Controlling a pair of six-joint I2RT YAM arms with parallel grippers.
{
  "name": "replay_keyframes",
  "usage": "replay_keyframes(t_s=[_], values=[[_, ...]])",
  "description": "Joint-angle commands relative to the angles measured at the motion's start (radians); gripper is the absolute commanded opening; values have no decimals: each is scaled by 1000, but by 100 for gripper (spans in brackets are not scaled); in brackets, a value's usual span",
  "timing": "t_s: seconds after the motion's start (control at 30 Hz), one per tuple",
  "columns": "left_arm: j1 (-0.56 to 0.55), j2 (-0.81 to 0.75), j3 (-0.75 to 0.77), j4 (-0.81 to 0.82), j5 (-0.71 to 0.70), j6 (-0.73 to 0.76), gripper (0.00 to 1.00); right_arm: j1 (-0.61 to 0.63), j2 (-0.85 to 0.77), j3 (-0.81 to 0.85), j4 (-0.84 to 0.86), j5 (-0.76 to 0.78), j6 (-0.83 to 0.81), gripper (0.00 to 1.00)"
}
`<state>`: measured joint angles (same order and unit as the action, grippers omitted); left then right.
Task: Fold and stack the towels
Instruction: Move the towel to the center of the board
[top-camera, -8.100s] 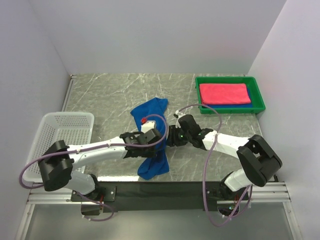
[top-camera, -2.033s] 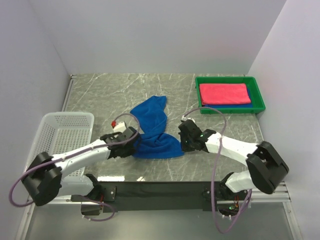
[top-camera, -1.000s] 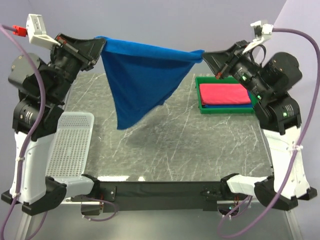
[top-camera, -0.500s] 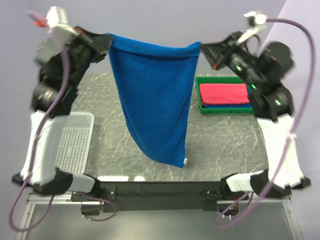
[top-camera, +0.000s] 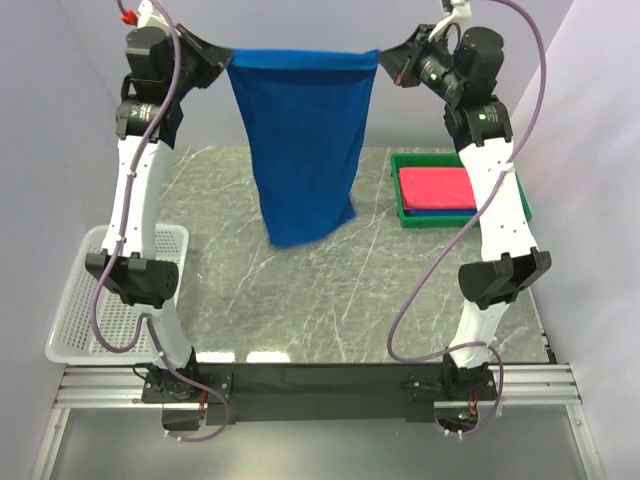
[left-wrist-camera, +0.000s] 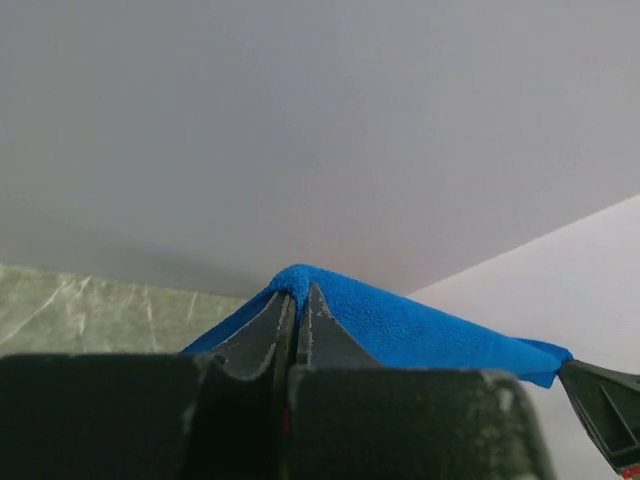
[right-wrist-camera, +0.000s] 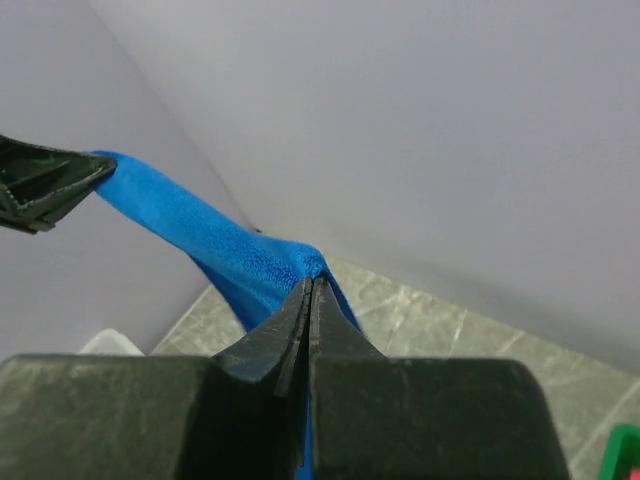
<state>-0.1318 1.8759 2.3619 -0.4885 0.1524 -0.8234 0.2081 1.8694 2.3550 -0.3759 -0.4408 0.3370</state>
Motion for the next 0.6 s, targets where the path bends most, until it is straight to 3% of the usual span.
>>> replay_keyframes(t_s=[0.0, 0.07, 0.27, 0.3, 0.37, 0.4, 0.5, 0.57], values=[[14, -141, 7, 189, 85, 1, 0, -15, -90, 43, 193, -81, 5, 0], [14, -202, -83, 240, 66, 24, 0, -15, -160, -35, 219, -110, -19, 0], [14, -428, -568, 342, 67, 15, 0, -13, -381, -501, 290, -154, -44, 0], [14, -481, -721, 362, 88, 4, 0, -13, -409, -645, 311, -156, -43, 0], [12, -536, -882, 430, 104, -20, 0, -13, -472, -847, 330, -159, -32, 0], [12, -588, -1040, 454, 105, -31, 0, -13, -487, -911, 339, -164, -29, 0], [11, -679, -1313, 481, 95, -71, 0, 8, -535, -1133, 330, -148, -24, 0], [9, -719, -1429, 481, 105, -98, 0, 34, -573, -1230, 316, -136, -27, 0]])
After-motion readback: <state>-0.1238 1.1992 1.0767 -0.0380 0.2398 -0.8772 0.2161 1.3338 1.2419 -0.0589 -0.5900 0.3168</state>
